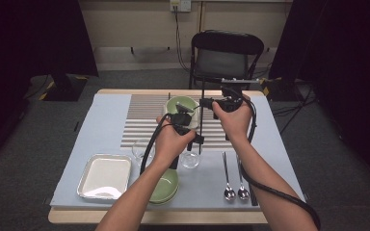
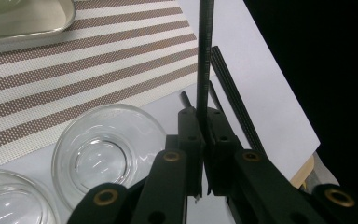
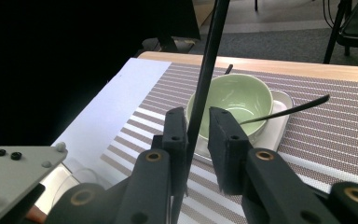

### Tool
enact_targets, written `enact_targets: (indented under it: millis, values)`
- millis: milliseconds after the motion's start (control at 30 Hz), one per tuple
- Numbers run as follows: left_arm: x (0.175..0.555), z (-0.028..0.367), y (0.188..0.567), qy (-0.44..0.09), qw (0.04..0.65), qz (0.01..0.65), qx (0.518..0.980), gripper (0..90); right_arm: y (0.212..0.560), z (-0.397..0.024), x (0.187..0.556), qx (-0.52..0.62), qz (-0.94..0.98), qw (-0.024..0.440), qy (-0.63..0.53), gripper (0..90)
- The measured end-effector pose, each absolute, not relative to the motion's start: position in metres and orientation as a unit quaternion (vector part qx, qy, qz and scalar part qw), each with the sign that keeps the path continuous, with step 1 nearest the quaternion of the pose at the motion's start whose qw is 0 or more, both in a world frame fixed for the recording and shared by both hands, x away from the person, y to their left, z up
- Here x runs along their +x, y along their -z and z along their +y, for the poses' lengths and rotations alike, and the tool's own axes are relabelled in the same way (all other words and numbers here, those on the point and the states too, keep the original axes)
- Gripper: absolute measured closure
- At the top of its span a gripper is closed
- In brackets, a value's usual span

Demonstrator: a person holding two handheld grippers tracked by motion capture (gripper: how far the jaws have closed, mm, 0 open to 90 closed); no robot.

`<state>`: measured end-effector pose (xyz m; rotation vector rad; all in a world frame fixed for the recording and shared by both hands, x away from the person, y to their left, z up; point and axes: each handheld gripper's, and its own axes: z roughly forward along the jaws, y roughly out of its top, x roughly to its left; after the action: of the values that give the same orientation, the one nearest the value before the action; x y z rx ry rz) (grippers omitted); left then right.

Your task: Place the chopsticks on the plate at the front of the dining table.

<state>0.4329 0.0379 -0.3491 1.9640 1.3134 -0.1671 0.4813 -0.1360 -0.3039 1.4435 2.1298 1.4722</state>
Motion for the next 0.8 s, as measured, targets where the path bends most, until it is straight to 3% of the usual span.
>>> enact_targets:
  millis: [800]
  values:
    - [0.432, 0.049, 0.342, 0.048, 0.368, 0.513, 0.774, 87.1, 0.313, -0.141, 0.486, 0.476, 0.731, 0.115, -0.475, 60.9]
